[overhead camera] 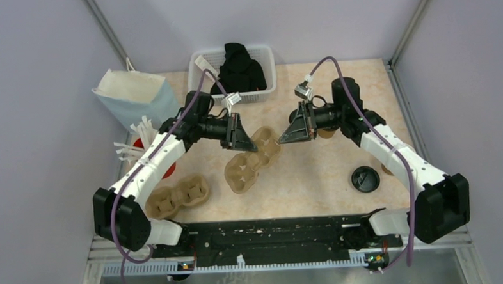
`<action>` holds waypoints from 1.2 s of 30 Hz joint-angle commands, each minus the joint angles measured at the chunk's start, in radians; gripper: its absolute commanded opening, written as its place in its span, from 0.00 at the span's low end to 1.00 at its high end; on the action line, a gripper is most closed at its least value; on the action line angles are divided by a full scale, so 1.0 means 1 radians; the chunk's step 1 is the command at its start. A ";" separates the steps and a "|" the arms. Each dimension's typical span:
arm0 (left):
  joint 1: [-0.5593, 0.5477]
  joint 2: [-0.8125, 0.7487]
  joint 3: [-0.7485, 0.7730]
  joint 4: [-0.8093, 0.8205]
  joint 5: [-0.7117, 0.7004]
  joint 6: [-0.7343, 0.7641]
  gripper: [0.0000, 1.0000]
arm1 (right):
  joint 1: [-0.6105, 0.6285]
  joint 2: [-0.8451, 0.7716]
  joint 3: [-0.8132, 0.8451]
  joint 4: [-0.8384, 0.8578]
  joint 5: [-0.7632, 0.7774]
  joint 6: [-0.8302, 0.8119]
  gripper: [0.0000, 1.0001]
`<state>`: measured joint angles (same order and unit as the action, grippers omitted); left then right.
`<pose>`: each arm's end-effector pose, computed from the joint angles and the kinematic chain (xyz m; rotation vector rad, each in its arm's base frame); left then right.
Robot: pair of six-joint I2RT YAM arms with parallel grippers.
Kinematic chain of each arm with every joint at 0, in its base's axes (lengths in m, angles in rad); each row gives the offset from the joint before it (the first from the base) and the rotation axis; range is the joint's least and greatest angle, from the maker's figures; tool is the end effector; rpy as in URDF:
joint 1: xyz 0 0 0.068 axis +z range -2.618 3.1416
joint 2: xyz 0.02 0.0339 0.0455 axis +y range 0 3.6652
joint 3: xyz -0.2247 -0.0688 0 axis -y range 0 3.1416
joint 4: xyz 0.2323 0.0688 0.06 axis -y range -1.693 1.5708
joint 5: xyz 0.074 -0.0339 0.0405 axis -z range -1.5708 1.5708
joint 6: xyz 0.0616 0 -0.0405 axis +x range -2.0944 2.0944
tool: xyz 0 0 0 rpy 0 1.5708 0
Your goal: Pack the takeout coffee
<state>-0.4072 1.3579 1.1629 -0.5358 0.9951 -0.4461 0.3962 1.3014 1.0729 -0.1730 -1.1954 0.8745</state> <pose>0.2478 -0.1631 0.2752 0.5154 2.3210 -1.5694 0.2445 0.1644 0.2982 -0.4120 2.2118 1.9296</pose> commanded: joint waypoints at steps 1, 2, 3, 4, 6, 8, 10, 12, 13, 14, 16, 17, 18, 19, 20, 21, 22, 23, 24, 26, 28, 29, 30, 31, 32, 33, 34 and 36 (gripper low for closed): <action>-0.016 -0.009 0.083 -0.032 -0.074 0.086 0.18 | -0.003 -0.002 0.125 -0.240 0.097 -0.164 0.14; -0.019 -0.013 0.091 -0.049 -0.097 0.101 0.15 | -0.002 0.010 0.163 -0.326 0.137 -0.219 0.23; -0.024 -0.016 0.097 -0.061 -0.109 0.118 0.12 | -0.002 0.022 0.197 -0.393 0.178 -0.266 0.30; -0.027 -0.018 0.098 -0.068 -0.113 0.127 0.10 | -0.002 0.029 0.226 -0.430 0.211 -0.293 0.36; -0.032 -0.016 0.105 -0.092 -0.134 0.147 0.06 | -0.002 0.046 0.271 -0.465 0.259 -0.311 0.44; -0.038 -0.006 0.127 -0.136 -0.156 0.177 0.05 | -0.002 0.072 0.308 -0.489 0.269 -0.326 0.48; -0.043 0.001 0.148 -0.176 -0.181 0.204 0.03 | -0.001 0.091 0.338 -0.515 0.283 -0.342 0.50; -0.045 0.000 0.157 -0.192 -0.198 0.213 0.02 | 0.004 0.108 0.367 -0.544 0.280 -0.365 0.50; -0.045 -0.001 0.158 -0.194 -0.205 0.213 0.02 | 0.010 0.115 0.381 -0.563 0.276 -0.376 0.50; -0.045 -0.003 0.157 -0.195 -0.208 0.212 0.02 | 0.018 0.124 0.393 -0.584 0.278 -0.388 0.49; -0.046 -0.003 0.153 -0.188 -0.205 0.204 0.02 | 0.035 0.132 0.404 -0.604 0.285 -0.405 0.49; -0.048 -0.003 0.150 -0.185 -0.202 0.198 0.02 | 0.043 0.135 0.401 -0.604 0.286 -0.406 0.47; -0.050 -0.003 0.148 -0.183 -0.203 0.195 0.02 | 0.046 0.136 0.396 -0.598 0.285 -0.403 0.44; -0.053 -0.003 0.147 -0.180 -0.207 0.193 0.02 | 0.051 0.137 0.393 -0.590 0.283 -0.394 0.41; -0.055 -0.003 0.146 -0.181 -0.208 0.193 0.02 | 0.057 0.139 0.394 -0.584 0.283 -0.390 0.39; -0.057 -0.003 0.145 -0.181 -0.212 0.193 0.02 | 0.064 0.141 0.394 -0.577 0.283 -0.383 0.39; -0.057 -0.003 0.144 -0.184 -0.215 0.194 0.02 | 0.072 0.143 0.393 -0.568 0.284 -0.376 0.38; -0.056 -0.003 0.144 -0.187 -0.217 0.197 0.02 | 0.079 0.142 0.392 -0.555 0.284 -0.365 0.38; -0.058 -0.002 0.145 -0.190 -0.217 0.199 0.02 | 0.088 0.141 0.388 -0.543 0.282 -0.354 0.39; -0.058 0.001 0.147 -0.194 -0.221 0.201 0.01 | 0.101 0.144 0.380 -0.522 0.283 -0.341 0.39; -0.058 0.002 0.152 -0.194 -0.222 0.202 0.01 | 0.114 0.151 0.376 -0.520 0.288 -0.339 0.35; -0.058 0.003 0.154 -0.195 -0.223 0.202 0.01 | 0.119 0.153 0.371 -0.520 0.290 -0.337 0.32; -0.058 0.003 0.157 -0.195 -0.225 0.201 0.01 | 0.122 0.156 0.366 -0.516 0.290 -0.334 0.28; -0.058 0.004 0.160 -0.195 -0.226 0.201 0.01 | 0.127 0.157 0.361 -0.509 0.291 -0.330 0.24; -0.059 0.005 0.163 -0.196 -0.227 0.201 0.01 | 0.128 0.156 0.359 -0.506 0.297 -0.328 0.18; -0.059 0.005 0.164 -0.196 -0.229 0.202 0.01 | 0.128 0.155 0.359 -0.504 0.310 -0.326 0.12; -0.059 0.005 0.165 -0.197 -0.232 0.202 0.01 | 0.128 0.151 0.360 -0.505 0.322 -0.323 0.07; -0.059 0.005 0.169 -0.204 -0.242 0.204 0.03 | 0.128 0.147 0.362 -0.509 0.339 -0.321 0.00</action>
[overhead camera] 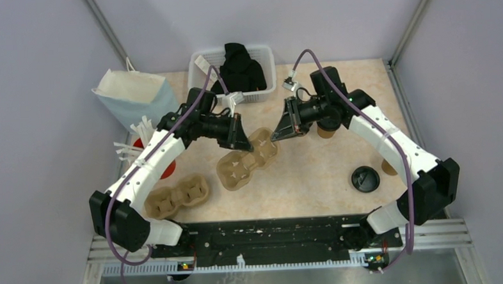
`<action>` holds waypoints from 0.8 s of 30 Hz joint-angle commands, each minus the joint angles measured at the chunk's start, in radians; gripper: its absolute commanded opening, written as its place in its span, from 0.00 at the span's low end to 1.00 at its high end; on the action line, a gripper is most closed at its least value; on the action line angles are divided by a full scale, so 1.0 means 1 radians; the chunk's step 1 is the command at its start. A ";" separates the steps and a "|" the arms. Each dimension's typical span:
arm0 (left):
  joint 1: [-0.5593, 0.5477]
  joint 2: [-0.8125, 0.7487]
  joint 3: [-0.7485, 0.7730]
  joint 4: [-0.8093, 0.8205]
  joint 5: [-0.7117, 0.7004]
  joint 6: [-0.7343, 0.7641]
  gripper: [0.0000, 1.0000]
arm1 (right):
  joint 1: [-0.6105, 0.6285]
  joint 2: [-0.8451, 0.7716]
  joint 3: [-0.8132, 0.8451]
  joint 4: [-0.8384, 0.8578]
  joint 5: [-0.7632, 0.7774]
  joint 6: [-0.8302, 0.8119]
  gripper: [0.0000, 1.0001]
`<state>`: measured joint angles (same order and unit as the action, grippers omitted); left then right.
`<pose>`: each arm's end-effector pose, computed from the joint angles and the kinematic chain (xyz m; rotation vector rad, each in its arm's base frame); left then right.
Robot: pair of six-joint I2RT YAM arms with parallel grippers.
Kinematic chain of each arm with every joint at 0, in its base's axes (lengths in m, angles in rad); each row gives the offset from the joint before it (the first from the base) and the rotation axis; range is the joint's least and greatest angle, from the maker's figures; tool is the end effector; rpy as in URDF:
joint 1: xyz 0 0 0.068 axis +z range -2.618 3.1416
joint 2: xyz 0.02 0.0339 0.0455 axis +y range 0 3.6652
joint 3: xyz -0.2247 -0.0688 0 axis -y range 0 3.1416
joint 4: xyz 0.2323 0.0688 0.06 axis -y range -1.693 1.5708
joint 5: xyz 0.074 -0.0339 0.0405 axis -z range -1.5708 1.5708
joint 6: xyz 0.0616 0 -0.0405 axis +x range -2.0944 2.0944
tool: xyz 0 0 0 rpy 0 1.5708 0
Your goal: Pack the takeout coffee
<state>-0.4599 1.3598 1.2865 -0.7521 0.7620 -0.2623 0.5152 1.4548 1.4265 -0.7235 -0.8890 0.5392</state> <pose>0.2405 -0.1666 0.2889 0.6171 2.3755 -1.2436 0.2465 0.1945 0.3130 -0.4733 2.4368 1.5315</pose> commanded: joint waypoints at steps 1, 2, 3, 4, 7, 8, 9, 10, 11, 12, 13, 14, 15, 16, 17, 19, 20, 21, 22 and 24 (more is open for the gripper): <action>-0.006 0.001 0.047 0.007 -0.014 0.019 0.08 | 0.009 -0.013 0.007 0.037 0.041 0.015 0.00; -0.006 0.000 0.052 0.003 -0.027 0.018 0.17 | 0.008 -0.020 0.005 0.031 0.069 0.016 0.00; -0.006 -0.005 0.060 0.000 -0.046 0.014 0.30 | 0.007 -0.034 -0.001 0.024 0.092 0.016 0.00; -0.005 -0.012 0.069 -0.002 -0.067 0.005 0.36 | 0.003 -0.048 -0.007 0.014 0.113 0.016 0.00; 0.003 -0.024 0.127 -0.019 -0.187 -0.022 0.51 | -0.029 -0.105 -0.036 -0.019 0.197 0.023 0.00; 0.011 -0.028 0.152 -0.024 -0.252 -0.038 0.58 | -0.041 -0.128 -0.045 -0.032 0.231 0.024 0.00; 0.021 -0.032 0.182 -0.036 -0.326 -0.054 0.68 | -0.054 -0.155 -0.048 -0.047 0.261 0.017 0.00; 0.035 -0.032 0.214 -0.051 -0.405 -0.068 0.73 | -0.066 -0.178 -0.047 -0.066 0.296 0.007 0.00; 0.052 -0.031 0.249 -0.064 -0.490 -0.076 0.77 | -0.076 -0.198 -0.044 -0.092 0.331 -0.006 0.00; 0.071 -0.025 0.281 -0.075 -0.550 -0.080 0.79 | -0.088 -0.219 -0.040 -0.112 0.359 -0.018 0.00; 0.085 -0.019 0.317 -0.079 -0.616 -0.081 0.82 | -0.097 -0.235 -0.035 -0.131 0.378 -0.032 0.00; 0.096 -0.015 0.360 -0.081 -0.679 -0.078 0.86 | -0.105 -0.251 -0.031 -0.146 0.389 -0.046 0.00; 0.106 -0.009 0.387 -0.074 -0.739 -0.069 0.89 | -0.111 -0.263 -0.023 -0.159 0.398 -0.058 0.00; 0.117 -0.001 0.417 -0.066 -0.801 -0.057 0.91 | -0.116 -0.272 -0.016 -0.171 0.406 -0.070 0.00; 0.128 0.006 0.445 -0.055 -0.850 -0.039 0.93 | -0.120 -0.280 -0.008 -0.181 0.414 -0.080 0.00; 0.146 0.024 0.489 -0.020 -0.958 0.009 0.98 | -0.126 -0.279 0.012 -0.203 0.417 -0.098 0.00; 0.159 0.037 0.507 -0.005 -1.016 0.027 0.98 | -0.127 -0.275 0.025 -0.211 0.415 -0.107 0.00; 0.175 0.056 0.524 0.007 -1.053 0.052 0.98 | -0.127 -0.269 0.039 -0.221 0.415 -0.117 0.00; 0.193 0.068 0.542 0.017 -1.074 0.066 0.98 | -0.128 -0.261 0.053 -0.230 0.416 -0.126 0.00; 0.227 0.115 0.572 0.026 -1.109 0.112 0.98 | -0.129 -0.244 0.081 -0.246 0.415 -0.147 0.00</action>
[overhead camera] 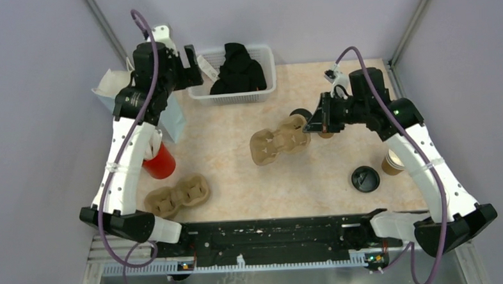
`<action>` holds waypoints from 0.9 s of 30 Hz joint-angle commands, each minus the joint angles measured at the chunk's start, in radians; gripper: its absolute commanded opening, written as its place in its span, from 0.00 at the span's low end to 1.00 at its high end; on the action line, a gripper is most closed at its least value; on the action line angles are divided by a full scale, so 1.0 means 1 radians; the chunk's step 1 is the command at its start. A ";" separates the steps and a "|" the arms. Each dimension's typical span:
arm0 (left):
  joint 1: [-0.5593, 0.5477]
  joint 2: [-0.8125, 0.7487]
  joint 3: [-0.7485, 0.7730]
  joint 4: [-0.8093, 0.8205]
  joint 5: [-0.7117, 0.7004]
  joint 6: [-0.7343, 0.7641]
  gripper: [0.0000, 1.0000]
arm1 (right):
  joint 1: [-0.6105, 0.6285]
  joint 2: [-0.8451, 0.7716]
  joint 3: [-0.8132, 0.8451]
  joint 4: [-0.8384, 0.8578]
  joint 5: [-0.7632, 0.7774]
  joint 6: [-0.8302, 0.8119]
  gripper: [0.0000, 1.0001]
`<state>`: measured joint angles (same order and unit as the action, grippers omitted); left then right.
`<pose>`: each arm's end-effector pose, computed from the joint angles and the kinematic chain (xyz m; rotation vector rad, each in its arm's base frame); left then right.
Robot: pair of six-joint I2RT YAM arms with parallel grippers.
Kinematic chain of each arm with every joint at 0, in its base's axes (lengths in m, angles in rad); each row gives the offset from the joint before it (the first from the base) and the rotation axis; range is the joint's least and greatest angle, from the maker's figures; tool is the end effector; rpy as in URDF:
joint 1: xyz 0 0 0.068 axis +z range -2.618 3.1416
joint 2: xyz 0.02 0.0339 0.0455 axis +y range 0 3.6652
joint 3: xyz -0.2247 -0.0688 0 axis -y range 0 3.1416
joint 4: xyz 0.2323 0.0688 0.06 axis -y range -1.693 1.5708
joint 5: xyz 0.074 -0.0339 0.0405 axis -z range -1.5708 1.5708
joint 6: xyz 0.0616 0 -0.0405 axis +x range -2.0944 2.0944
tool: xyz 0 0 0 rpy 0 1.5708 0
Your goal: Pack the takeout coffee
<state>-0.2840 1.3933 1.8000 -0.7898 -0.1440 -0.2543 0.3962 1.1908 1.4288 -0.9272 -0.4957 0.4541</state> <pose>0.2858 -0.0742 0.4312 -0.0661 1.9547 -0.2149 0.2167 0.1224 0.3537 -0.2119 2.3517 0.9967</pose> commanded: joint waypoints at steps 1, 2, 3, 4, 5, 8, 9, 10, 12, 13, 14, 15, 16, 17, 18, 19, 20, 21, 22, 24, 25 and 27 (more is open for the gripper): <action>0.071 0.099 0.075 0.059 -0.215 0.120 0.98 | -0.012 0.029 0.095 -0.051 0.020 -0.073 0.00; 0.092 0.133 0.098 0.044 -0.221 0.132 0.98 | -0.014 0.037 0.112 -0.058 0.017 -0.089 0.00; 0.114 0.162 0.120 0.027 -0.225 0.133 0.98 | -0.018 0.046 0.128 -0.068 0.012 -0.101 0.00; 0.138 0.188 0.139 0.013 -0.223 0.134 0.98 | -0.020 0.054 0.151 -0.076 0.009 -0.114 0.00; 0.157 0.211 0.153 0.001 -0.221 0.139 0.98 | -0.023 0.060 0.165 -0.085 0.007 -0.125 0.00; 0.190 0.268 0.170 -0.003 -0.216 0.192 0.98 | -0.033 0.073 0.186 -0.097 -0.004 -0.149 0.00; 0.198 0.285 0.172 -0.004 -0.219 0.204 0.98 | -0.037 0.076 0.187 -0.097 -0.010 -0.152 0.00; 0.209 0.301 0.173 -0.006 -0.206 0.215 0.98 | -0.042 0.081 0.187 -0.097 -0.019 -0.154 0.00; 0.238 0.331 0.178 -0.010 -0.149 0.232 0.96 | -0.053 0.089 0.187 -0.096 -0.037 -0.156 0.00; 0.248 0.342 0.176 -0.011 -0.131 0.236 0.94 | -0.057 0.093 0.186 -0.094 -0.045 -0.158 0.00; 0.254 0.349 0.175 -0.012 -0.127 0.237 0.91 | -0.061 0.096 0.186 -0.093 -0.051 -0.158 0.00; 0.257 0.355 0.176 -0.014 -0.113 0.241 0.87 | -0.064 0.101 0.186 -0.092 -0.057 -0.159 0.00; 0.260 0.363 0.175 -0.015 -0.090 0.244 0.84 | -0.067 0.104 0.185 -0.089 -0.063 -0.162 0.00; 0.260 0.366 0.169 -0.014 -0.063 0.245 0.81 | -0.070 0.108 0.185 -0.087 -0.068 -0.162 0.00; 0.260 0.370 0.161 -0.014 -0.043 0.245 0.77 | -0.073 0.110 0.184 -0.082 -0.073 -0.161 0.00; 0.260 0.373 0.157 -0.020 -0.040 0.245 0.73 | -0.076 0.115 0.183 -0.079 -0.080 -0.158 0.00; 0.260 0.378 0.156 -0.028 -0.045 0.245 0.67 | -0.079 0.118 0.184 -0.074 -0.089 -0.157 0.00; 0.260 0.383 0.155 -0.034 -0.046 0.245 0.63 | -0.083 0.120 0.186 -0.071 -0.099 -0.154 0.00; 0.259 0.386 0.151 -0.038 -0.043 0.245 0.59 | -0.085 0.123 0.186 -0.068 -0.104 -0.152 0.00; 0.260 0.381 0.143 -0.042 -0.028 0.245 0.50 | -0.088 0.123 0.184 -0.058 -0.110 -0.146 0.00; 0.260 0.375 0.138 -0.043 -0.017 0.245 0.46 | -0.090 0.124 0.181 -0.052 -0.115 -0.143 0.00; 0.260 0.362 0.123 -0.043 0.012 0.239 0.37 | -0.092 0.123 0.171 -0.041 -0.125 -0.135 0.00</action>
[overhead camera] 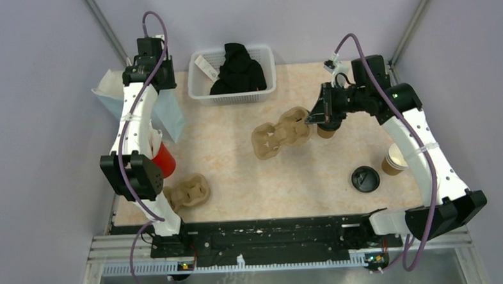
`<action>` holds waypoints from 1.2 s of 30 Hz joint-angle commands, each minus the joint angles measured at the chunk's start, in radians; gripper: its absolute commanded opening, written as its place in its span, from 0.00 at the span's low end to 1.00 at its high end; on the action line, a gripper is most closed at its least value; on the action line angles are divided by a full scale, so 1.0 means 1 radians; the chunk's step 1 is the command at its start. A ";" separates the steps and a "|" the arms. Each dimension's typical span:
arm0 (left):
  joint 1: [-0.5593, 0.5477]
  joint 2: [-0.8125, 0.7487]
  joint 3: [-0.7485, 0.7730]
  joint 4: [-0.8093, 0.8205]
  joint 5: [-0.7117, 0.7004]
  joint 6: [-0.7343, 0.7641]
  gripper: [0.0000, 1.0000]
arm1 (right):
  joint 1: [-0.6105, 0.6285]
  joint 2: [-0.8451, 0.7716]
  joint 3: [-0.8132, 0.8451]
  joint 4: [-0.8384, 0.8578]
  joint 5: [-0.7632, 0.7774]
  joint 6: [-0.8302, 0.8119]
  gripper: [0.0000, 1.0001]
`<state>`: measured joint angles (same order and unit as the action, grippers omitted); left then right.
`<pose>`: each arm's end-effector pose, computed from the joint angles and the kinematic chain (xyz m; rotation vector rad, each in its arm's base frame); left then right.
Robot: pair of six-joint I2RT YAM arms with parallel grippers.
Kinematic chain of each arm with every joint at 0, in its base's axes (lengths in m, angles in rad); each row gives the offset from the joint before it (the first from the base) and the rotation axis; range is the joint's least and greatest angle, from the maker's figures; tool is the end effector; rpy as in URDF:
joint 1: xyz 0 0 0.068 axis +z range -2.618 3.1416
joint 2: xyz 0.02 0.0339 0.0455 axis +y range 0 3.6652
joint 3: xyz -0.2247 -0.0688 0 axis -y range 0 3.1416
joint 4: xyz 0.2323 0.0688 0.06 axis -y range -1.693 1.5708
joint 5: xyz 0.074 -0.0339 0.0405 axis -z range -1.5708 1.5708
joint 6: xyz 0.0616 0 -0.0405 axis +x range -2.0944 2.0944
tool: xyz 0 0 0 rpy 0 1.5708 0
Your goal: Pack the takeout coffee
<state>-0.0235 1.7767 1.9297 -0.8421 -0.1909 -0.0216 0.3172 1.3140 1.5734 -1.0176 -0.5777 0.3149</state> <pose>0.3903 0.0025 0.3426 -0.0995 2.2498 0.1914 0.2396 0.1141 0.3620 -0.3048 2.3621 0.9832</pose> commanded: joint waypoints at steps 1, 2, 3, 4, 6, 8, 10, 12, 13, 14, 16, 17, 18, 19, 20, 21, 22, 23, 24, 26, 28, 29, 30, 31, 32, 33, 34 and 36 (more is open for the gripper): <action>-0.001 -0.026 -0.017 0.008 0.067 0.003 0.34 | -0.013 0.001 0.022 0.056 -0.047 0.010 0.00; -0.001 -0.031 -0.019 0.001 0.072 0.002 0.29 | -0.015 -0.001 0.018 0.062 -0.051 0.015 0.00; -0.002 -0.034 -0.024 -0.005 0.075 0.000 0.25 | -0.015 -0.003 0.013 0.069 -0.056 0.021 0.00; -0.002 -0.039 -0.031 -0.009 0.080 -0.002 0.21 | -0.015 -0.006 0.009 0.076 -0.058 0.028 0.00; -0.003 -0.053 -0.053 -0.009 0.115 0.001 0.15 | -0.016 -0.015 0.001 0.088 -0.059 0.037 0.00; -0.010 -0.074 -0.075 0.000 0.148 0.009 0.10 | -0.017 -0.027 -0.004 0.094 -0.057 0.044 0.00; -0.026 -0.096 -0.084 0.004 0.163 -0.007 0.06 | -0.017 -0.035 -0.007 0.096 -0.052 0.049 0.00; -0.048 -0.117 -0.086 0.002 0.185 -0.036 0.06 | -0.017 -0.047 -0.012 0.096 -0.043 0.053 0.00; -0.070 -0.127 -0.085 0.000 0.222 -0.049 0.06 | -0.017 -0.055 -0.016 0.095 -0.038 0.055 0.00; -0.088 -0.135 -0.082 -0.005 0.239 -0.062 0.06 | -0.017 -0.064 -0.021 0.093 -0.033 0.058 0.00; -0.131 -0.142 -0.070 -0.026 0.250 -0.097 0.06 | -0.017 -0.087 -0.034 0.091 -0.019 0.065 0.00; -0.152 -0.143 -0.058 -0.041 0.261 -0.117 0.06 | -0.017 -0.102 -0.041 0.091 -0.012 0.070 0.00; -0.175 -0.143 -0.048 -0.057 0.260 -0.137 0.06 | -0.017 -0.117 -0.051 0.090 -0.003 0.075 0.00; -0.196 -0.144 -0.041 -0.071 0.261 -0.165 0.05 | -0.016 -0.133 -0.059 0.090 0.006 0.079 0.00; -0.218 -0.149 -0.041 -0.082 0.274 -0.191 0.05 | -0.016 -0.151 -0.071 0.090 0.016 0.084 0.00; -0.241 -0.154 -0.042 -0.092 0.282 -0.219 0.04 | -0.017 -0.166 -0.082 0.090 0.027 0.091 0.00; -0.266 -0.159 -0.047 -0.102 0.285 -0.245 0.04 | -0.017 -0.182 -0.095 0.090 0.035 0.098 0.00; -0.296 -0.166 -0.052 -0.110 0.283 -0.266 0.03 | -0.017 -0.197 -0.106 0.088 0.048 0.108 0.00; -0.325 -0.173 -0.057 -0.119 0.270 -0.292 0.01 | -0.017 -0.212 -0.117 0.087 0.065 0.120 0.00; -0.386 -0.191 -0.073 -0.135 0.243 -0.351 0.01 | -0.017 -0.245 -0.140 0.086 0.109 0.152 0.00; -0.436 -0.219 -0.109 -0.135 0.233 -0.422 0.01 | -0.016 -0.281 -0.153 0.082 0.159 0.188 0.00; -0.457 -0.233 -0.131 -0.128 0.230 -0.463 0.01 | -0.016 -0.292 -0.154 0.076 0.180 0.206 0.00; -0.483 -0.250 -0.157 -0.110 0.235 -0.494 0.01 | -0.017 -0.305 -0.153 0.070 0.197 0.223 0.00; -0.503 -0.264 -0.180 -0.096 0.235 -0.525 0.01 | -0.017 -0.317 -0.152 0.068 0.208 0.239 0.00; -0.524 -0.279 -0.205 -0.080 0.230 -0.556 0.01 | -0.017 -0.330 -0.154 0.070 0.216 0.252 0.00; -0.545 -0.294 -0.230 -0.057 0.232 -0.577 0.01 | -0.016 -0.343 -0.159 0.074 0.223 0.264 0.00; -0.567 -0.304 -0.250 -0.044 0.234 -0.601 0.02 | -0.017 -0.354 -0.166 0.080 0.228 0.274 0.00; -0.596 -0.307 -0.261 -0.026 0.266 -0.632 0.09 | -0.017 -0.373 -0.183 0.091 0.232 0.289 0.00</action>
<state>-0.5709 1.5188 1.7023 -0.9455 0.0551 -0.5179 0.3088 0.9886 1.4128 -0.9653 -0.3954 0.5373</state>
